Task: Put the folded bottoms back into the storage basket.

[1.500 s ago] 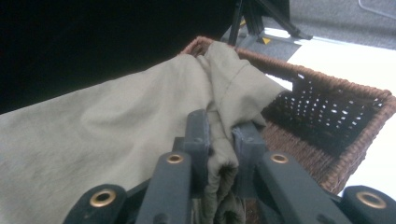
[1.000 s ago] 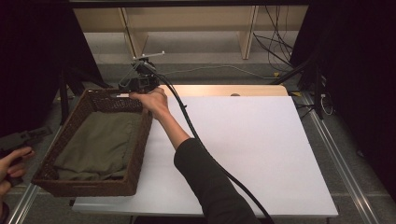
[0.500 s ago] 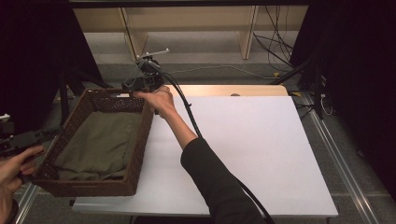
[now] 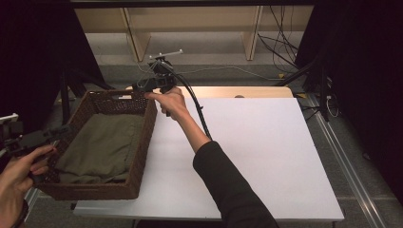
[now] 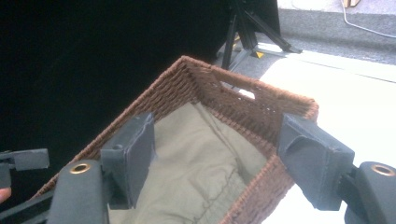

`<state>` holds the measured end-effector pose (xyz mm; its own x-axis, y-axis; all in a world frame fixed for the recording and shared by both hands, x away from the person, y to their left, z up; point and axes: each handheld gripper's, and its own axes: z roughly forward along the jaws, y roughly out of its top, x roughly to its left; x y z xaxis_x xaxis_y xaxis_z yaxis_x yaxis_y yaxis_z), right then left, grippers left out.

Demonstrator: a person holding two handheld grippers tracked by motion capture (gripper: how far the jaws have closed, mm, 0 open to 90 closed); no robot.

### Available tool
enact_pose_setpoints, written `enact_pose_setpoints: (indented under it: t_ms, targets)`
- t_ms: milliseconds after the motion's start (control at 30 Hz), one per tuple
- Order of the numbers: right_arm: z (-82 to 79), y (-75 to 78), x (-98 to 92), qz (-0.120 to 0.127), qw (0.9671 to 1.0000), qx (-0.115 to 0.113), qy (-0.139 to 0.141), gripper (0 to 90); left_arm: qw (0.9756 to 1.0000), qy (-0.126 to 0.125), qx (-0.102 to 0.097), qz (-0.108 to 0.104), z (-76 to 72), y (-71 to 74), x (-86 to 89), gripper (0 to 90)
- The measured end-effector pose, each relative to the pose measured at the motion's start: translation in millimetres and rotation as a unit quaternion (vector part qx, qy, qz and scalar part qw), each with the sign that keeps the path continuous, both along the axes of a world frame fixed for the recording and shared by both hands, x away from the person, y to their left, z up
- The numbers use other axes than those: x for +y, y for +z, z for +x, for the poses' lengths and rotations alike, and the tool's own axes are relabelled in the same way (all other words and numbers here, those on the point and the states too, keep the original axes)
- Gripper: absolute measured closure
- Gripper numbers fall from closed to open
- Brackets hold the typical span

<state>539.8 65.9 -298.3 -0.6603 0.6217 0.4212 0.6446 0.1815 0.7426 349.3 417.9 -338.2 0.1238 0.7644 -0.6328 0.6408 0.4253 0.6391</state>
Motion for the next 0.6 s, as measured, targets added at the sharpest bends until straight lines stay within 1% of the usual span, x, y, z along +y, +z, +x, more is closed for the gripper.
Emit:
enact_pose_setpoints:
  t_ms: [67, 133, 200, 267, 333, 433, 500, 600]
  targets:
    - [-0.5, 0.5, -3.5, -0.002, 1.0, -0.003, -0.002, 28.6, 1.0, -0.001, -0.004, 0.0, 0.3, 0.8, -3.0, 29.8]
    - [-1.5, 1.3, -8.5, -0.001, 1.0, -0.005, -0.003, 27.7, 0.9999, -0.002, -0.009, -0.005, 0.9, 1.3, -6.3, 29.6]
    - [-2.6, 1.9, -12.9, 0.0, 1.0, -0.007, -0.004, 26.7, 0.9999, -0.001, -0.012, -0.003, 1.7, 2.0, -10.4, 29.5]
    - [-3.7, 2.7, -17.2, 0.0, 0.9999, -0.01, -0.006, 26.2, 0.9999, -0.005, -0.014, -0.003, 2.7, 1.7, -14.2, 29.3]
    - [-4.2, 3.4, -21.2, 0.002, 0.9999, -0.012, -0.007, 25.6, 0.9998, -0.011, -0.015, -0.009, 4.3, 0.6, -18.6, 29.1]
    - [-5.5, 4.7, -27.4, 0.005, 0.9998, -0.014, -0.01, 25.0, 0.9997, -0.016, -0.015, -0.011, 6.3, -0.8, -23.2, 28.9]
    - [-6.2, 5.0, -31.2, 0.007, 0.9998, -0.015, -0.011, 24.4, 0.9995, -0.017, -0.016, -0.022, 7.5, -2.3, -26.1, 28.9]
    - [-7.0, 4.8, -36.0, 0.007, 0.9998, -0.017, -0.012, 23.2, 0.9994, -0.017, -0.017, -0.024, 8.6, -3.6, -29.5, 28.9]
